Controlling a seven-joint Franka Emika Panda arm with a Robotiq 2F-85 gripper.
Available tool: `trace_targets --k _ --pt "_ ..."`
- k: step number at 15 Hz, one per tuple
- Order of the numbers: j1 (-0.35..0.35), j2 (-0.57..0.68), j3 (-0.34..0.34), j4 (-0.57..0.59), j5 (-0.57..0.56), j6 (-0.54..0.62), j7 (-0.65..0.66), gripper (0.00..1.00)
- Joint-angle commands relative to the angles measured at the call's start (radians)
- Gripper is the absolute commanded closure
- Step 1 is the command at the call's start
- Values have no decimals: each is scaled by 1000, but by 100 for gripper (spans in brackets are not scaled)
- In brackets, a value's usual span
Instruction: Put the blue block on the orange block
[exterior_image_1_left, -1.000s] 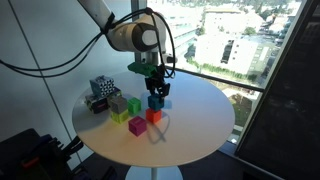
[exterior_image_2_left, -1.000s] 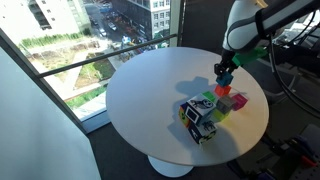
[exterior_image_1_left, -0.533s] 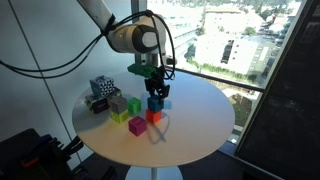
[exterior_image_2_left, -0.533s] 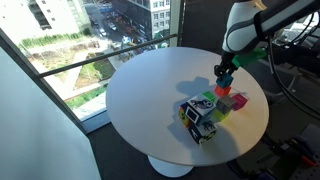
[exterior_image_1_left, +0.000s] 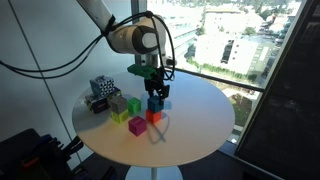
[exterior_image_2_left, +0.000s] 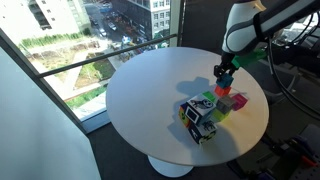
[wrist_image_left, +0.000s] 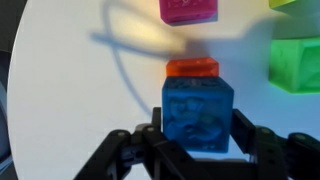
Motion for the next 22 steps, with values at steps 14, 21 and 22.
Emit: trace_targets --k 14,21,22 --pt "7 -211 35 0 4 -260 2 0" --pt "19 -311 45 -14 -39 -432 20 0" --pt "20 -328 47 -18 -47 -450 22 0"
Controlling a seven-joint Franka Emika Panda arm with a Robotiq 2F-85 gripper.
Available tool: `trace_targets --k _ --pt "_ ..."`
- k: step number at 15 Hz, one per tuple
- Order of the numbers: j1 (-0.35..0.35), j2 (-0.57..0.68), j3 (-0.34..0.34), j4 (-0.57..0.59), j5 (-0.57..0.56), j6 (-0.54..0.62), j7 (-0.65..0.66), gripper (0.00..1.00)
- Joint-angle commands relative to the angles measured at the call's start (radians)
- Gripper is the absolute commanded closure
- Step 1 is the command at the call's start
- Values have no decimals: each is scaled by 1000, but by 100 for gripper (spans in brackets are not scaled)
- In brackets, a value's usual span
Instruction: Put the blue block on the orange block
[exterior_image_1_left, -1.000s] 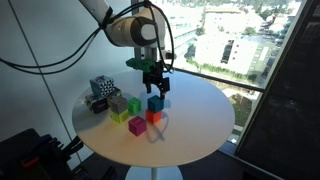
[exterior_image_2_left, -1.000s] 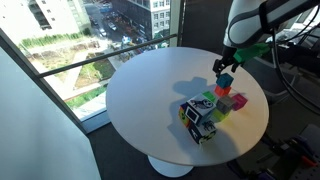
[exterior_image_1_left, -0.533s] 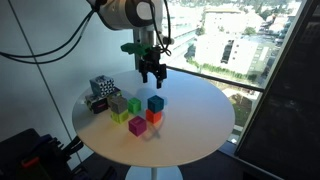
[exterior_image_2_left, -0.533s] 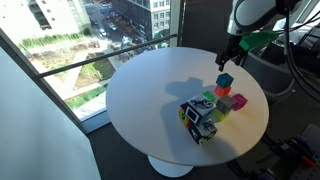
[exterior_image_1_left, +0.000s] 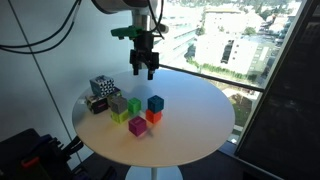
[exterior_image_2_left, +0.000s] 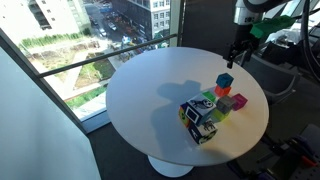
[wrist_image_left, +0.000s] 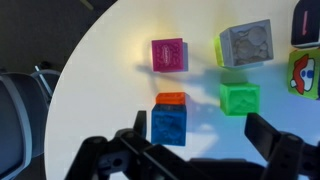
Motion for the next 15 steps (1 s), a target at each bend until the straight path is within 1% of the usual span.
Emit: trace_targets --k 1,5,9,12,15 --pt "4 -75 10 -18 -44 -79 17 0" --pt "5 -143 22 -30 -55 -161 5 0" --pt "4 -203 37 -34 -31 -224 -19 0" --pt "2 -242 44 -33 -22 -255 -35 0" --pt "1 -274 46 -39 -15 -259 -52 0"
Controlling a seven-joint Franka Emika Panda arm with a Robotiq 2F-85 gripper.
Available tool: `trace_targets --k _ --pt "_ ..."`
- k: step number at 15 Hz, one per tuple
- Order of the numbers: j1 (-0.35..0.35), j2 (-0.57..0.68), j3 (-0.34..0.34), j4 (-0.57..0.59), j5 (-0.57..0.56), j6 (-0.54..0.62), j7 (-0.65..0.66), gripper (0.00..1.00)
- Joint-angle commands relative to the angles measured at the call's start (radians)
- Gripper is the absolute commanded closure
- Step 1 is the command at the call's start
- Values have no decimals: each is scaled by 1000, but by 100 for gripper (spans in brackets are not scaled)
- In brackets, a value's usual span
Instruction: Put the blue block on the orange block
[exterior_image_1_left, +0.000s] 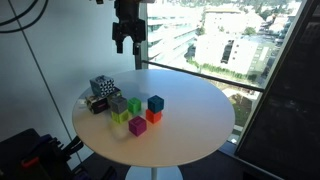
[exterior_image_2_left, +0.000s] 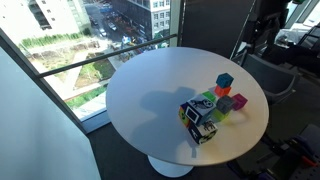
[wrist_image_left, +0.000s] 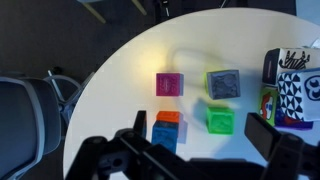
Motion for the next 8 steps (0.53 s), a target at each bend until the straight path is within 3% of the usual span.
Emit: trace_targets --k 1,8 --pt "-6 -63 6 -30 19 -5 -36 0" --pt "-5 -143 1 -90 92 71 -92 0"
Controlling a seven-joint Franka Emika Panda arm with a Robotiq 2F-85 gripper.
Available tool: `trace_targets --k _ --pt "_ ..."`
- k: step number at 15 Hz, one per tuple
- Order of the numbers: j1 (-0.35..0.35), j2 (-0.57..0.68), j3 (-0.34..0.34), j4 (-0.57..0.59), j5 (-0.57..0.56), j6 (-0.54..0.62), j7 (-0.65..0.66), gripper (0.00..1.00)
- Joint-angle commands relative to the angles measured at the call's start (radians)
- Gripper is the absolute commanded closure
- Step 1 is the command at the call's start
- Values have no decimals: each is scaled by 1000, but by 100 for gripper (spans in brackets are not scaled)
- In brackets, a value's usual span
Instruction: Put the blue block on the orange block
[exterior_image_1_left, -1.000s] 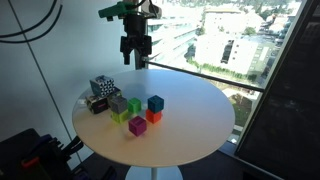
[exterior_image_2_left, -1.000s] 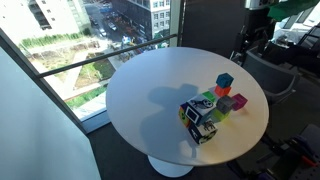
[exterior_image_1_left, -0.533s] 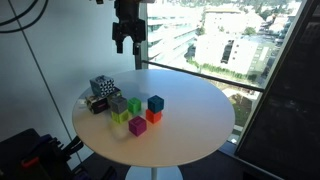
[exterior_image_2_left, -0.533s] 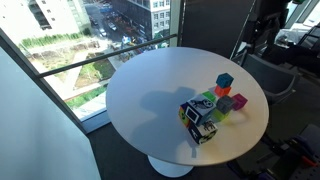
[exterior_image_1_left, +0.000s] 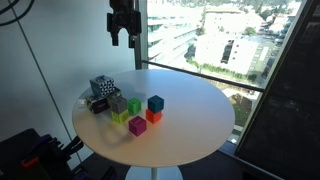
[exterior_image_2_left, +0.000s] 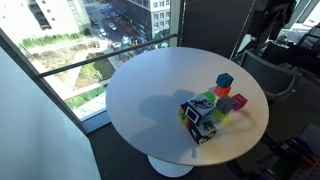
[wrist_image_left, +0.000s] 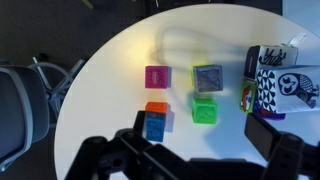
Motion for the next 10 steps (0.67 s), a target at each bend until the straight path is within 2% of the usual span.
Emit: trace_targets --k 1,7,10 --pt "-4 -69 -2 -61 58 59 -71 0" --pt "2 -145 -8 -141 122 161 -192 0" --pt "2 -174 -7 -164 125 180 -206 0"
